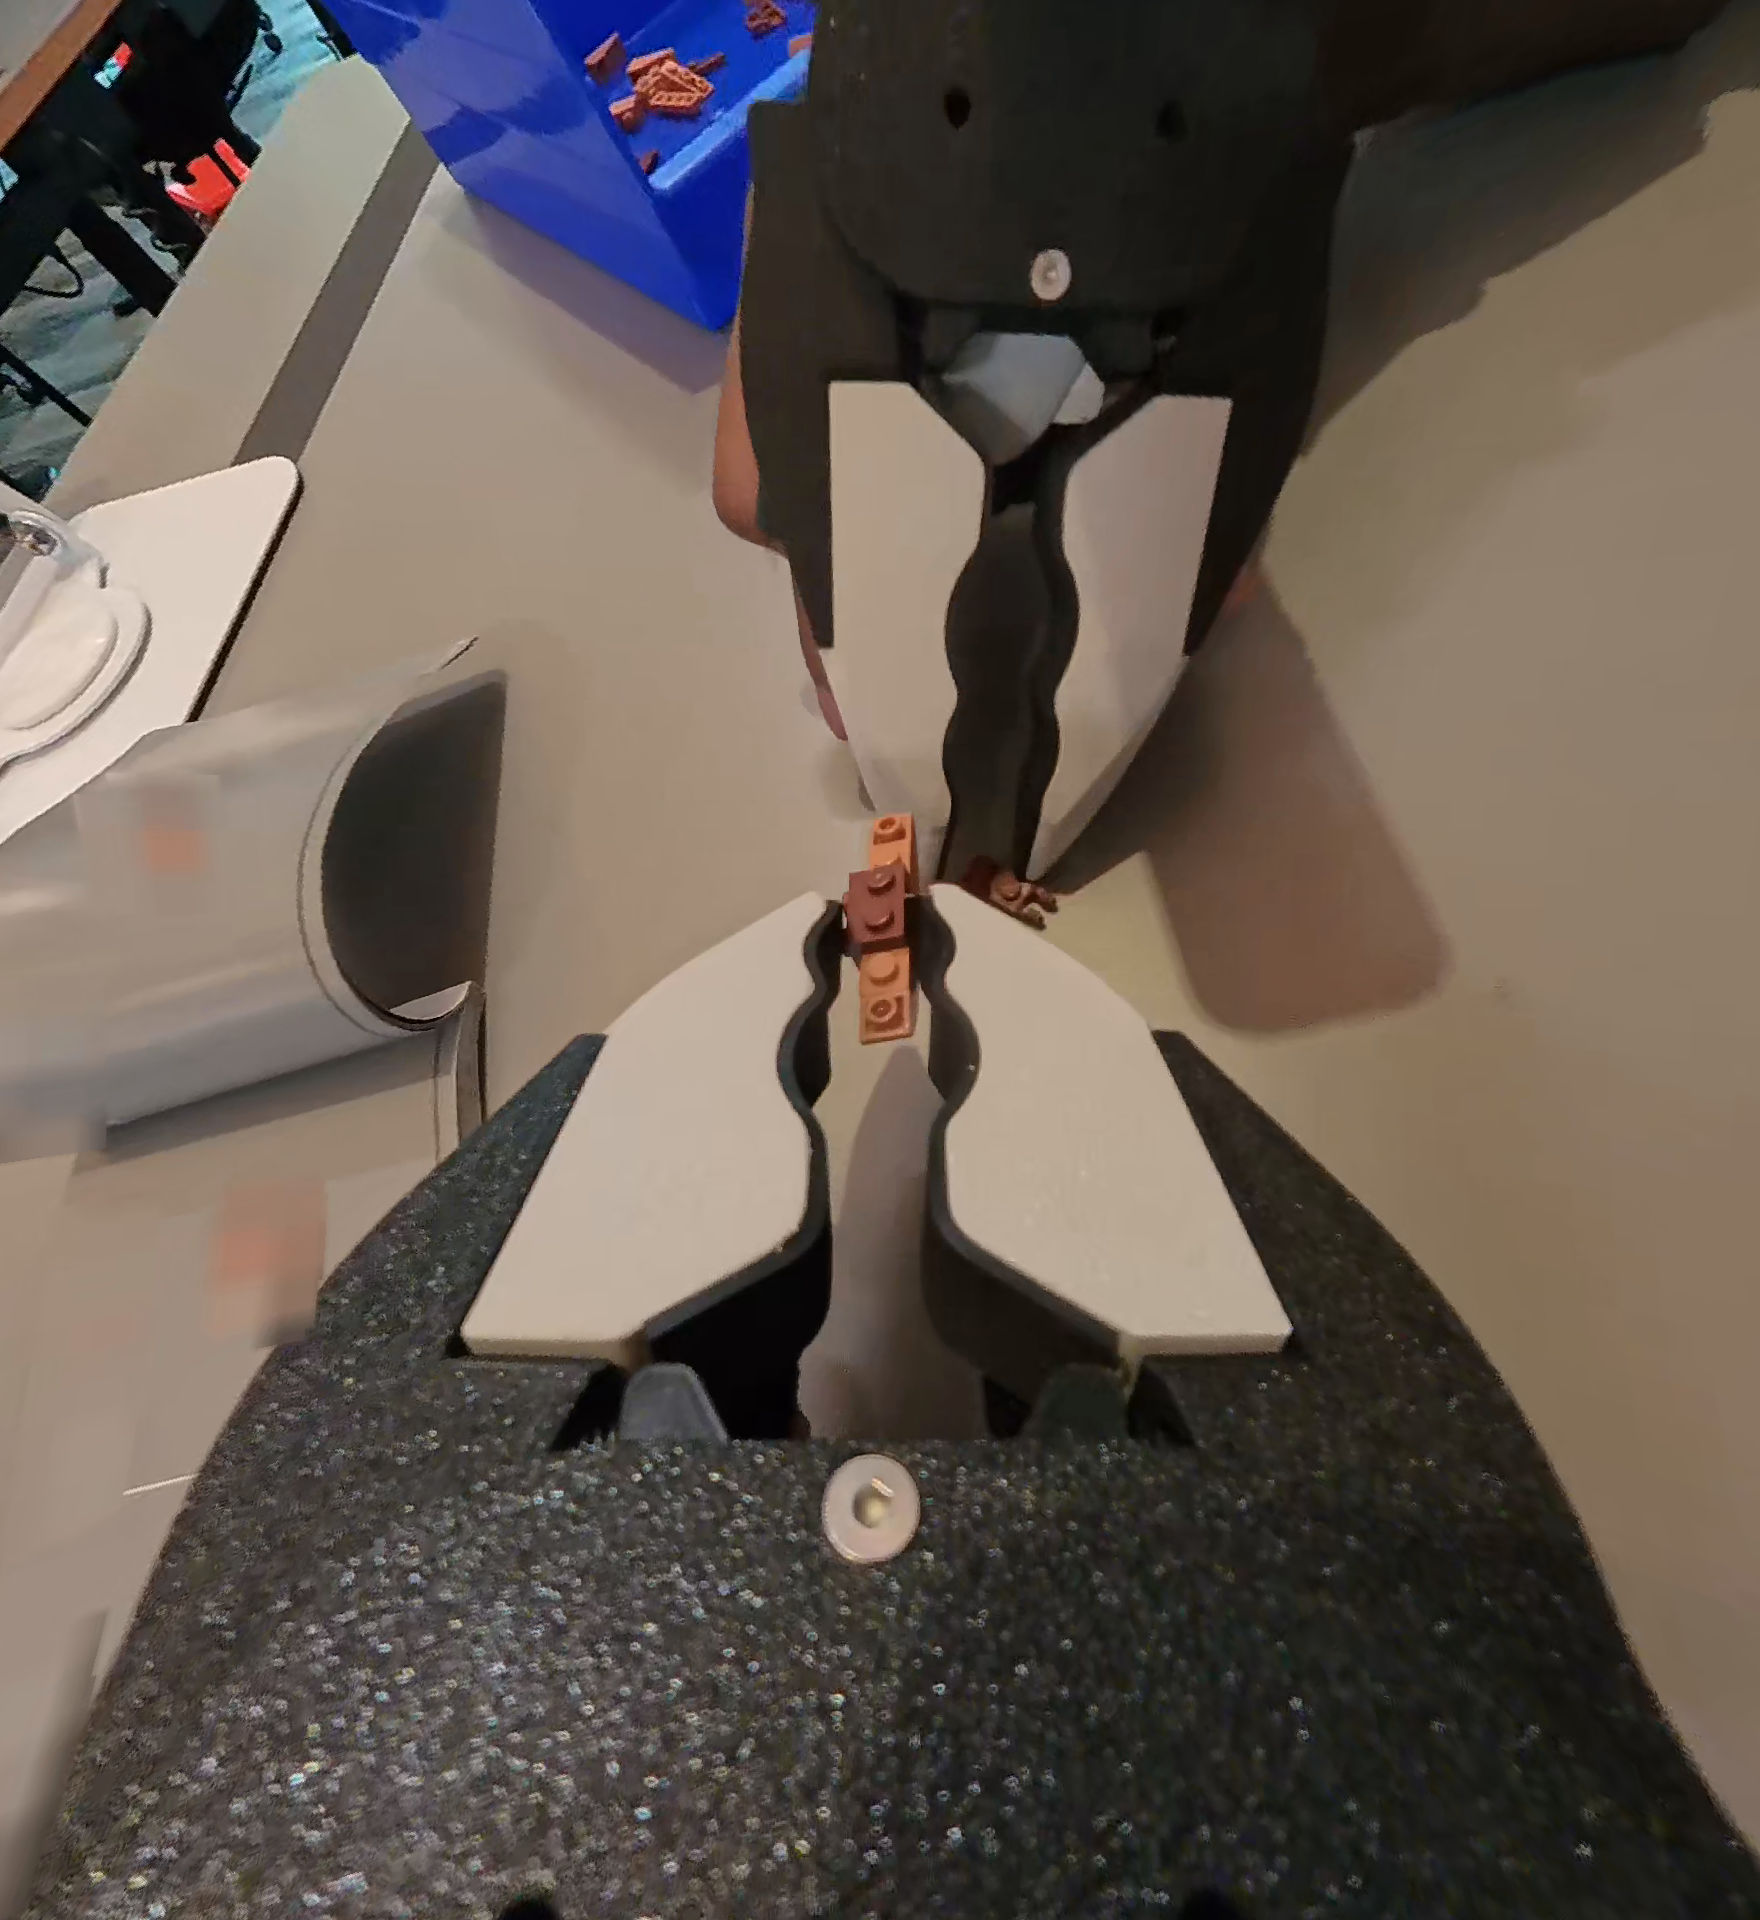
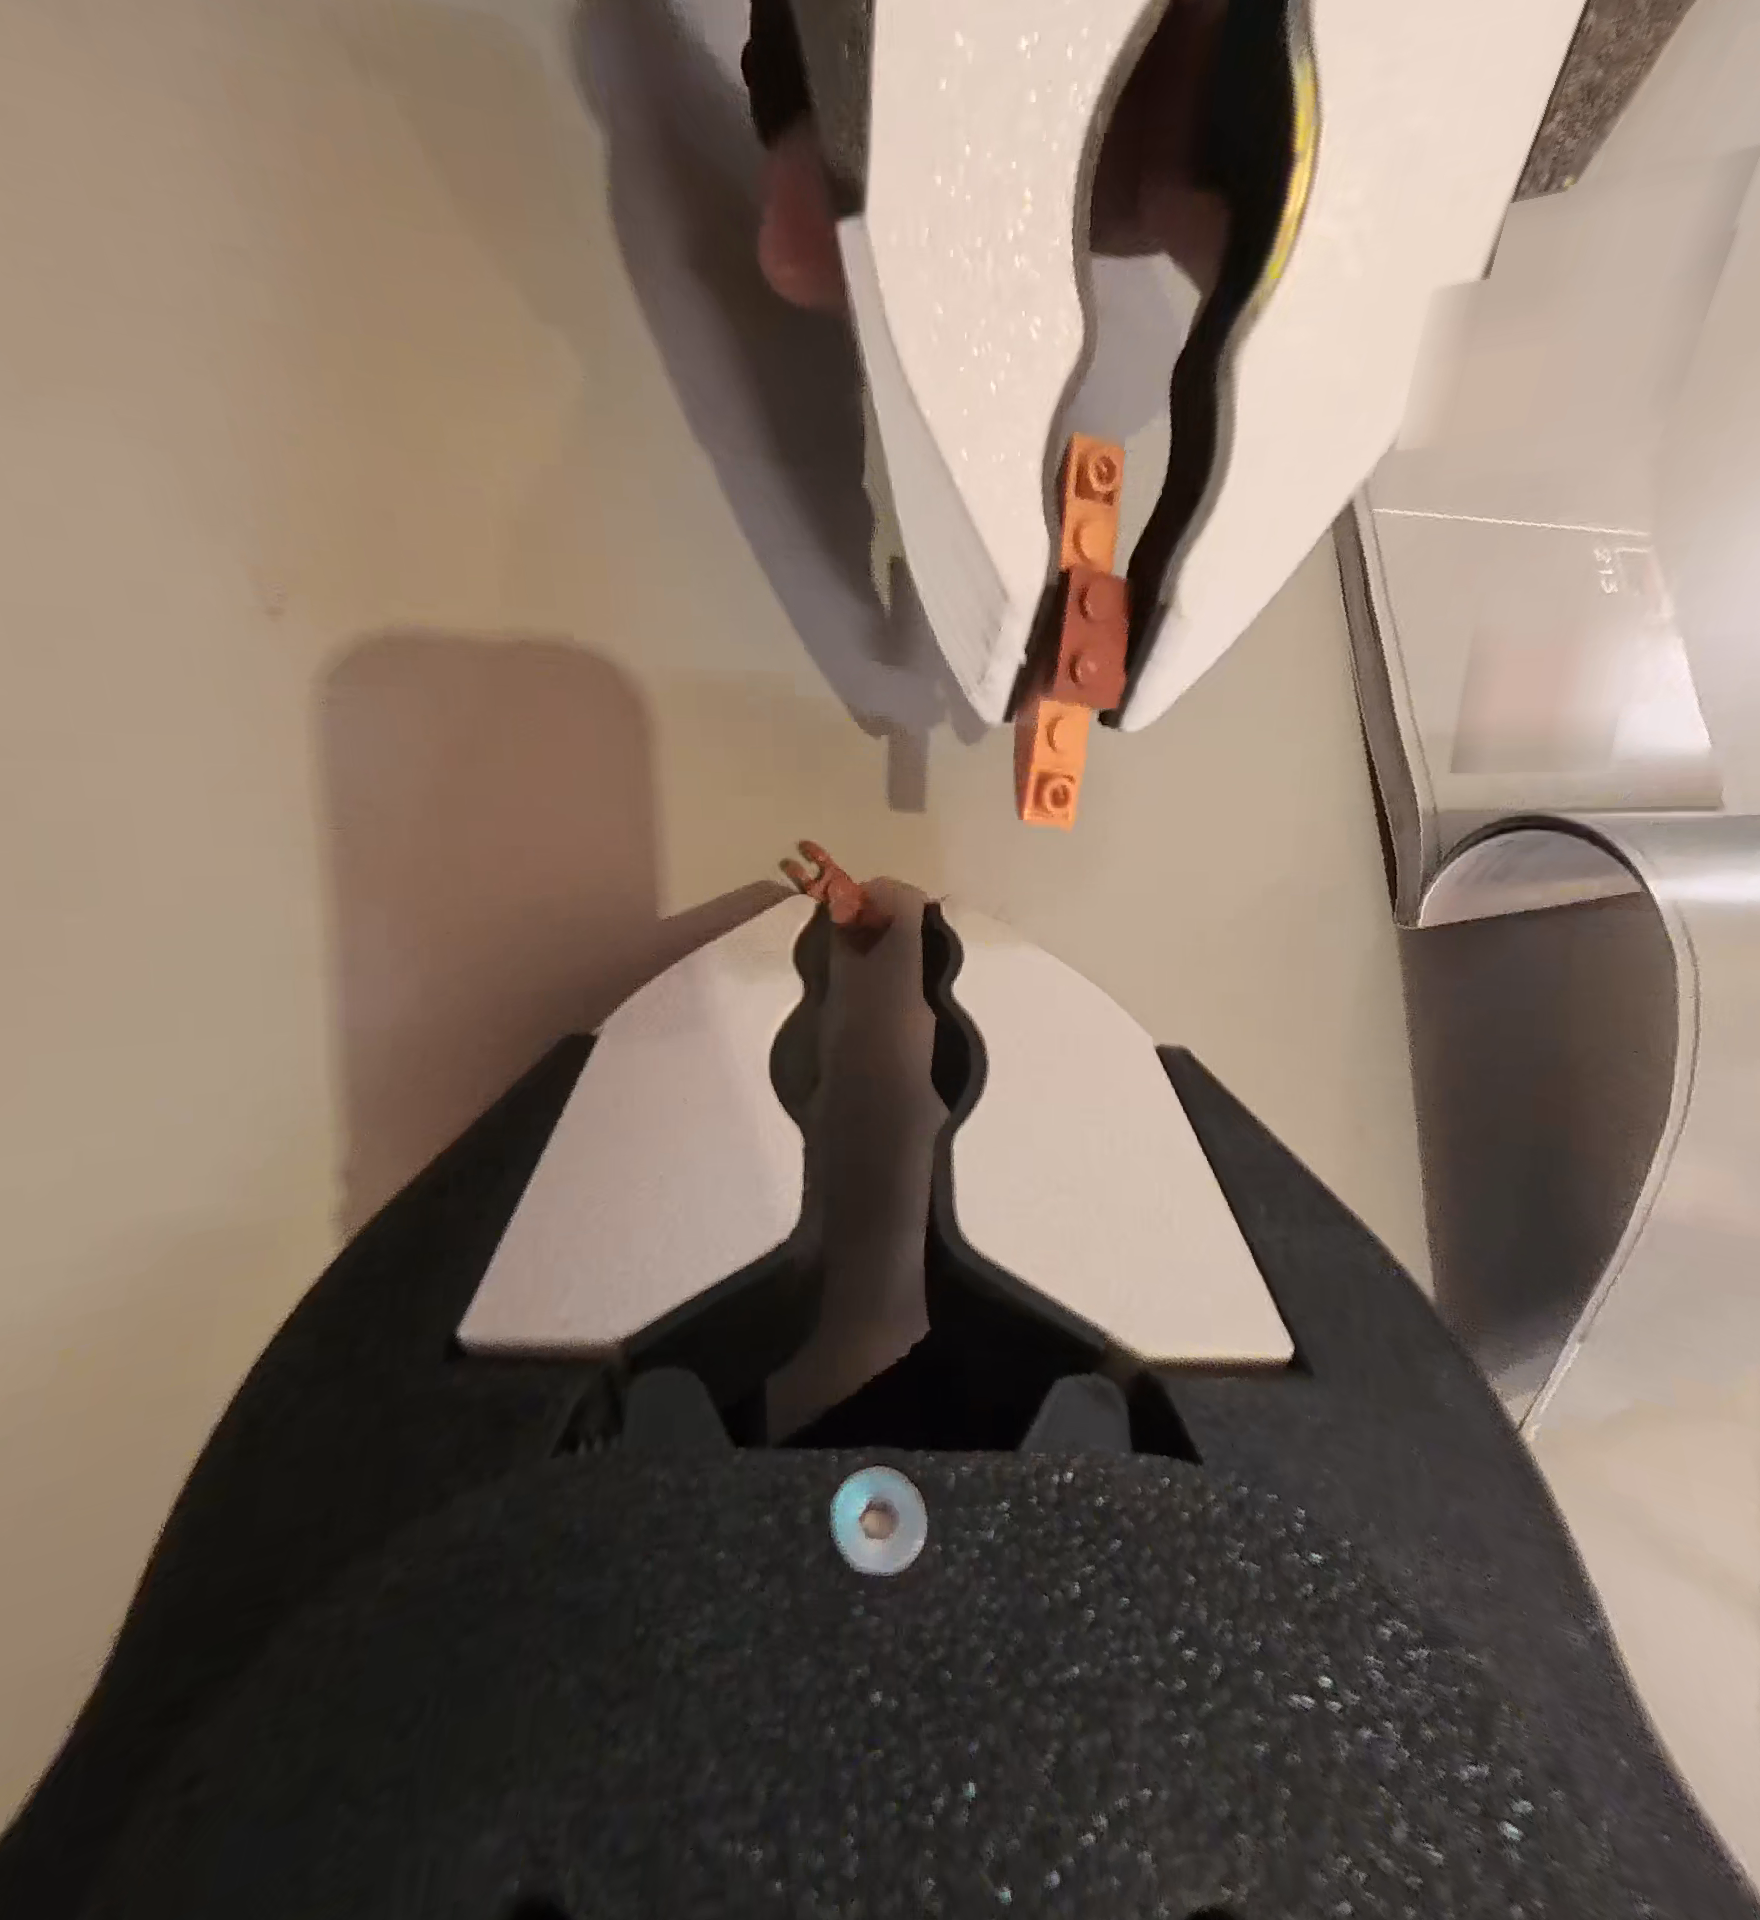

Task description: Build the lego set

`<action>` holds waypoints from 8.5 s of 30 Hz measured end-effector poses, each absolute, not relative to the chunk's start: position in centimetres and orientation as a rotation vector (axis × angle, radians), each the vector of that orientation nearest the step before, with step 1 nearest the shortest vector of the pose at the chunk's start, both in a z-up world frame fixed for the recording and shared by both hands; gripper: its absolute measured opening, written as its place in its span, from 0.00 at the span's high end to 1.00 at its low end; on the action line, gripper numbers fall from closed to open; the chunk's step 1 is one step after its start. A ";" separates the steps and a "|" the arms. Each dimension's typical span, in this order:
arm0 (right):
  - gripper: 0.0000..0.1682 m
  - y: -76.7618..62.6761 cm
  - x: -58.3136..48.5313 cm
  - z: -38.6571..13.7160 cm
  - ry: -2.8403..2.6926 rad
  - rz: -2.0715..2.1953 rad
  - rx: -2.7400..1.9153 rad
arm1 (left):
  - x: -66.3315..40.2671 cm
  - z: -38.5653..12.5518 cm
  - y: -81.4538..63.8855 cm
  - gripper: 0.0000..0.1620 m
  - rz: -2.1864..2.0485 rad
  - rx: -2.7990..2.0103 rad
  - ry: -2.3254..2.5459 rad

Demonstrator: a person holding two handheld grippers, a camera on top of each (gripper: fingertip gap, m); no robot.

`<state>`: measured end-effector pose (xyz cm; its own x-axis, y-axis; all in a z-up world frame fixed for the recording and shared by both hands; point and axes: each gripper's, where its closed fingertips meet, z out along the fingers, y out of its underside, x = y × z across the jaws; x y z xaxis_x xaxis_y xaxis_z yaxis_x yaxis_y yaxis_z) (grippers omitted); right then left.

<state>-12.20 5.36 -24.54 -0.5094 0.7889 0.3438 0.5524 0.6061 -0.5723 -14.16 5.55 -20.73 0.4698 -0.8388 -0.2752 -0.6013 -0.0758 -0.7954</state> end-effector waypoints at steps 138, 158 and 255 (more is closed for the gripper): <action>0.96 5.5 -4.3 -19.9 -2.231 0.784 -1.367 | -7.0 -19.7 4.5 0.92 -0.537 -1.539 1.232; 0.96 6.0 -4.9 -17.7 -2.326 0.663 -1.468 | -5.1 -18.7 6.1 0.92 -0.439 -1.509 1.102; 0.93 8.2 -7.5 -17.4 -1.929 -0.412 -0.428 | -6.0 -17.7 6.7 0.92 -0.625 -1.621 0.924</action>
<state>-7.48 8.21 -17.43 -0.3685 0.1060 0.9236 0.4744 0.8758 0.0888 -5.96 6.71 -17.71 0.5547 -0.8291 -0.0703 -0.2433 -0.0808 -0.9666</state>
